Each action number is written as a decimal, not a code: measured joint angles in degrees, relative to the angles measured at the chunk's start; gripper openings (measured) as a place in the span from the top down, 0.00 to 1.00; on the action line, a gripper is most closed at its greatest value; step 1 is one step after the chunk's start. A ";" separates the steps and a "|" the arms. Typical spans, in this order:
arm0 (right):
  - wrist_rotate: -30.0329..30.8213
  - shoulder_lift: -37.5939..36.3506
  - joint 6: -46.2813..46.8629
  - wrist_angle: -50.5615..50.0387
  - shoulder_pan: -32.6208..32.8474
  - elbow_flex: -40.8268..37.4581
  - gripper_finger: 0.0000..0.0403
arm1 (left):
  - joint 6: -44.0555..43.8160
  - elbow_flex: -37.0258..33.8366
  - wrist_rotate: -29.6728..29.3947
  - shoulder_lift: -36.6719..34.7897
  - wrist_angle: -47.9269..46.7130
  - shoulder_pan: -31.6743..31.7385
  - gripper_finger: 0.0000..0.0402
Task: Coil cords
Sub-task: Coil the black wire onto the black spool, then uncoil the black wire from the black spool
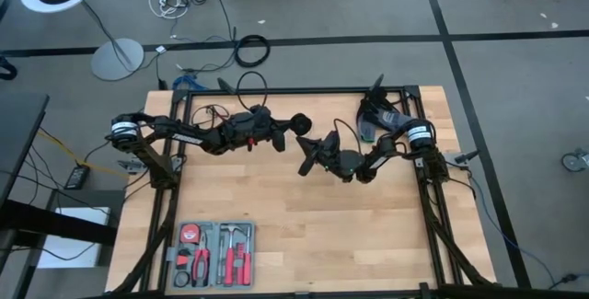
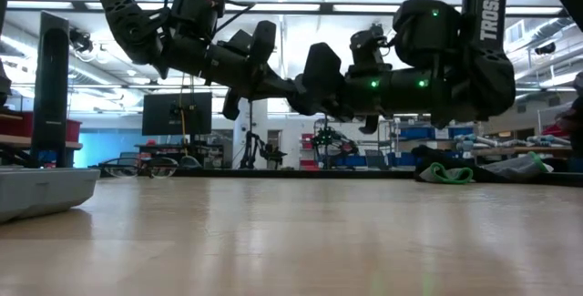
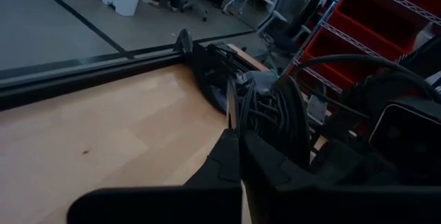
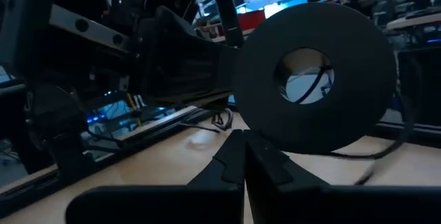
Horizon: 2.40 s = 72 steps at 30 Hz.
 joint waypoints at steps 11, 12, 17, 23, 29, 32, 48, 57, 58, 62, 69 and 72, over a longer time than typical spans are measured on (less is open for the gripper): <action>-0.14 0.00 2.29 -0.14 -0.20 0.00 1.00 | -1.18 0.00 0.71 -0.02 -1.22 0.02 0.99; -0.13 -0.02 2.23 -0.25 0.03 0.00 1.00 | -1.27 0.00 0.93 -0.02 -1.90 0.04 0.99; 0.68 -0.11 0.42 -0.27 1.66 0.02 0.99 | -2.50 -0.02 1.66 0.00 -8.23 -0.07 0.99; 0.58 -0.56 -0.69 -0.30 2.90 0.02 1.00 | -4.10 -0.01 1.29 0.63 -10.89 0.12 0.99; 0.54 -2.87 -2.83 -2.67 4.04 -0.42 1.00 | -7.37 -0.02 2.83 6.47 -8.22 1.08 0.99; 0.52 -6.16 -3.90 -7.88 4.80 -0.46 1.00 | -10.13 0.00 5.61 10.42 -3.03 1.51 0.99; 3.95 -32.36 24.16 -73.36 0.03 -0.44 1.00 | -17.84 0.22 7.54 17.57 8.40 4.88 0.99; -16.86 -32.56 28.05 -74.72 -13.47 -0.43 1.00 | -18.16 0.24 8.67 17.57 7.93 7.03 0.99; -17.27 -32.96 27.85 -74.37 -14.19 -0.42 1.00 | -18.72 0.26 8.88 17.57 7.55 7.25 0.99; -24.28 -33.03 27.40 -73.18 -17.36 -0.35 1.00 | -20.06 1.16 10.10 19.84 8.56 7.82 0.99; -29.92 -32.98 22.09 -72.35 -18.86 -0.15 0.99 | -20.03 3.28 10.01 22.22 9.84 7.05 0.99; -29.64 -32.98 17.52 -70.66 -18.88 -0.15 0.98 | -18.98 3.21 10.49 22.27 11.01 6.91 0.99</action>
